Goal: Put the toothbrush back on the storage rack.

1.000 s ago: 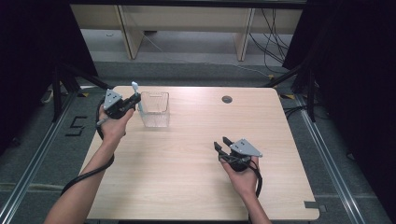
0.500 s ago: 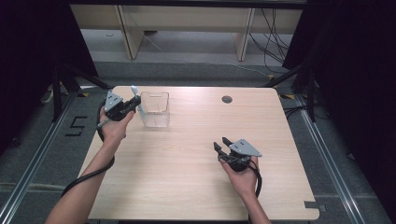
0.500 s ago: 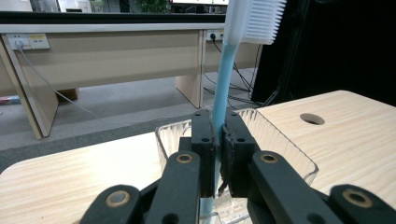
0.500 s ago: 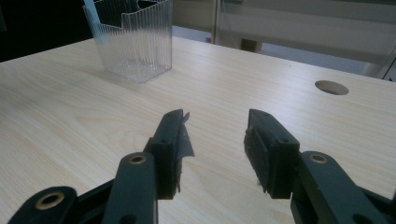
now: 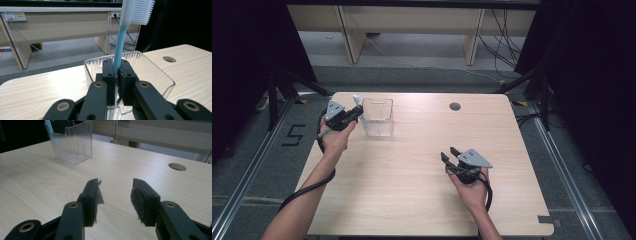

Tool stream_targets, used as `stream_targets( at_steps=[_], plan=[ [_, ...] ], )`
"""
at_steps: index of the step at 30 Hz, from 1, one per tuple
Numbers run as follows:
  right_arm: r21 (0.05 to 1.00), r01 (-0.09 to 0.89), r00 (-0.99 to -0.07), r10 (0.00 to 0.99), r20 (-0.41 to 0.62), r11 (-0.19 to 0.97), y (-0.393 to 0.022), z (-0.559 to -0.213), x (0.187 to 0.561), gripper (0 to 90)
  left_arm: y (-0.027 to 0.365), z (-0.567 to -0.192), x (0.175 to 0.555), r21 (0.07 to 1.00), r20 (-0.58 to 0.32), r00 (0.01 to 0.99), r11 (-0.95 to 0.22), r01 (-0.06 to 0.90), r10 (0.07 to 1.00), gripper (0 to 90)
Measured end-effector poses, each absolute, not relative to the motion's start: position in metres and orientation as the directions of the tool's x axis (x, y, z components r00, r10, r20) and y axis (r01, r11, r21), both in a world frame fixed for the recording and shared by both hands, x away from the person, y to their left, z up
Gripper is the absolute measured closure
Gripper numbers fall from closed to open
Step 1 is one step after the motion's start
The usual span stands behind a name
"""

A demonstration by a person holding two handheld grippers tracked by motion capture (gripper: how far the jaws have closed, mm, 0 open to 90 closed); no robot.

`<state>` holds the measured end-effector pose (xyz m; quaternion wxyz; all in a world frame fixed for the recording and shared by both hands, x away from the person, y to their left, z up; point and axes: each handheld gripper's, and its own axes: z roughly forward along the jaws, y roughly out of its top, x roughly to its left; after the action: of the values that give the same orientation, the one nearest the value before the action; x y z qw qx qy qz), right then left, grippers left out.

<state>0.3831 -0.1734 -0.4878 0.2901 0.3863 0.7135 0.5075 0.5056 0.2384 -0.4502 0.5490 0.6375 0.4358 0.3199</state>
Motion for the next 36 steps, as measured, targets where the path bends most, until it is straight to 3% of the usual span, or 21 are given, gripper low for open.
stream_targets(
  at_steps=[36],
  plan=[
    [0.946, 0.277, -0.544, 0.839, 0.009, 0.170, -0.172, -0.489, 0.383, 57.0, 0.235, -0.463, 0.511, 0.970, -0.074, 0.407, -0.029, 0.241, 0.911, 84.1]
  ],
)
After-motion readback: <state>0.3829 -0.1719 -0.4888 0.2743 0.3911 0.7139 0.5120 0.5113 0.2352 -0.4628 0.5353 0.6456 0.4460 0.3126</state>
